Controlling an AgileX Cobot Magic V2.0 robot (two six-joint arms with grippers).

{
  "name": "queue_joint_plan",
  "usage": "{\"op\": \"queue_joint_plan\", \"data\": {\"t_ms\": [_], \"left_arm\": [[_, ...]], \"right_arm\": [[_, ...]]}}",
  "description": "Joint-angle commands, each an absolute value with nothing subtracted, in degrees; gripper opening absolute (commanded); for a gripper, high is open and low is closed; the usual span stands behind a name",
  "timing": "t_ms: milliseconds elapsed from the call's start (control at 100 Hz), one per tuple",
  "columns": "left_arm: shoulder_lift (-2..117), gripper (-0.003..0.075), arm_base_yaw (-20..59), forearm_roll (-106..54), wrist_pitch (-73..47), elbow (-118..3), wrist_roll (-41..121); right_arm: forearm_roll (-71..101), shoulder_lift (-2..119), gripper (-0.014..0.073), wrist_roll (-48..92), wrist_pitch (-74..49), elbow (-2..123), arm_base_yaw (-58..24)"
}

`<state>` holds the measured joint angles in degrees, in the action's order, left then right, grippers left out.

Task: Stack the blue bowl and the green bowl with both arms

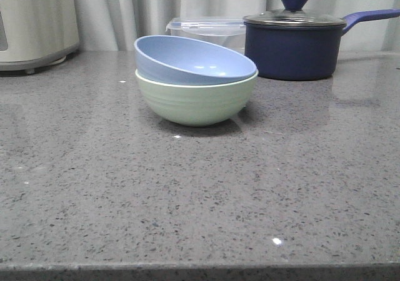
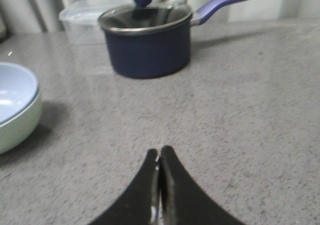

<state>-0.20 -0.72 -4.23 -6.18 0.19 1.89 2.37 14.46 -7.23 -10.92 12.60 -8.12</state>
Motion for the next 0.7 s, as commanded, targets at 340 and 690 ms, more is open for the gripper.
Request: {"op": "queue_joint_plan", "data": {"t_ms": [340, 690], "left_arm": [[-2.28, -0.002, -0.83, -4.35, -1.91, 2.47, 1.4], [-2.28, -0.002, -0.83, -4.35, -1.91, 2.47, 1.4]], "right_arm": [[1.39, 0.16, -0.008, -7.18, 4.93, -1.66, -4.38], [1.23, -1.63, -0.008, -7.18, 2.47, -1.54, -4.32]]}}
